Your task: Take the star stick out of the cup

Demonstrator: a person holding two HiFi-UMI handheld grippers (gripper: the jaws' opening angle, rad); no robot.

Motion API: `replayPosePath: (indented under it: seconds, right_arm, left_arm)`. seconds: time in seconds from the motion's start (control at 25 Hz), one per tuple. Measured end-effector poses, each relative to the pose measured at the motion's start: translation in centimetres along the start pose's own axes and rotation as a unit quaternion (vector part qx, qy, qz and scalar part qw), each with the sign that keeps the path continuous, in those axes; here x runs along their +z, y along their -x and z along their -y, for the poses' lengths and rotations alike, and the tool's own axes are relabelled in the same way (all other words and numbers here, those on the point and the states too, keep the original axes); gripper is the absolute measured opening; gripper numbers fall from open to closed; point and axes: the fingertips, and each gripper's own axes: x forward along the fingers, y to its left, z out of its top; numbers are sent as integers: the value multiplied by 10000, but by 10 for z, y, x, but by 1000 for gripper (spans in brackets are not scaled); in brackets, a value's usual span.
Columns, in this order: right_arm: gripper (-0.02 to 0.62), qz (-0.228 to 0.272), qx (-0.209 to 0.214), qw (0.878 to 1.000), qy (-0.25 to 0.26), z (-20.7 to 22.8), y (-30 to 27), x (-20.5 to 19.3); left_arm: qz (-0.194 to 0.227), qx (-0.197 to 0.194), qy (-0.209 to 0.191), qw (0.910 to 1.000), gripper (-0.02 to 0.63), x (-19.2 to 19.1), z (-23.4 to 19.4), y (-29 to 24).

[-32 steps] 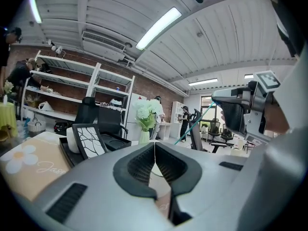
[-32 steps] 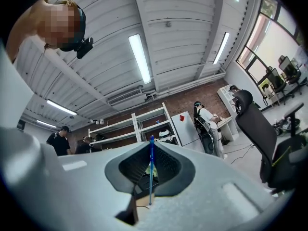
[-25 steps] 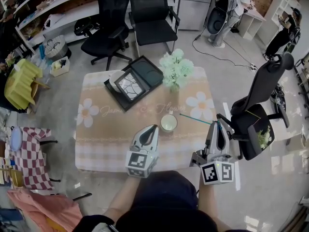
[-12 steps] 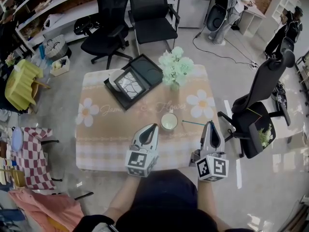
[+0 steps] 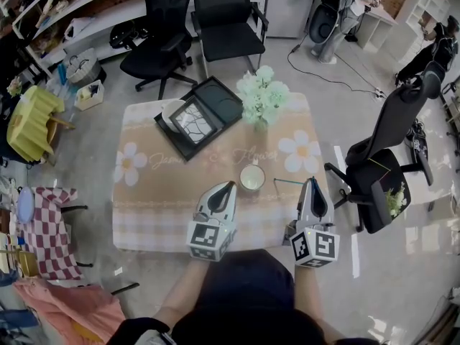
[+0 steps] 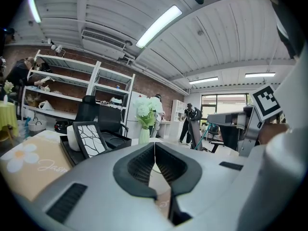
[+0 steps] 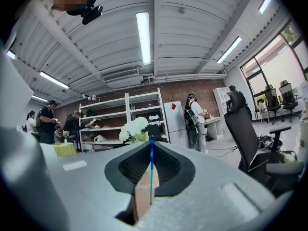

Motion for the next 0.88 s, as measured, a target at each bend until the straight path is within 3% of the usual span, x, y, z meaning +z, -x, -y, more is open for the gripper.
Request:
replayPosePath:
  seconds: [0.88]
  right_arm:
    - [14,-97,62,9998,133,-5,-1,-4]
  left_arm:
    - [21,-21,9,10000,11,0,0,0]
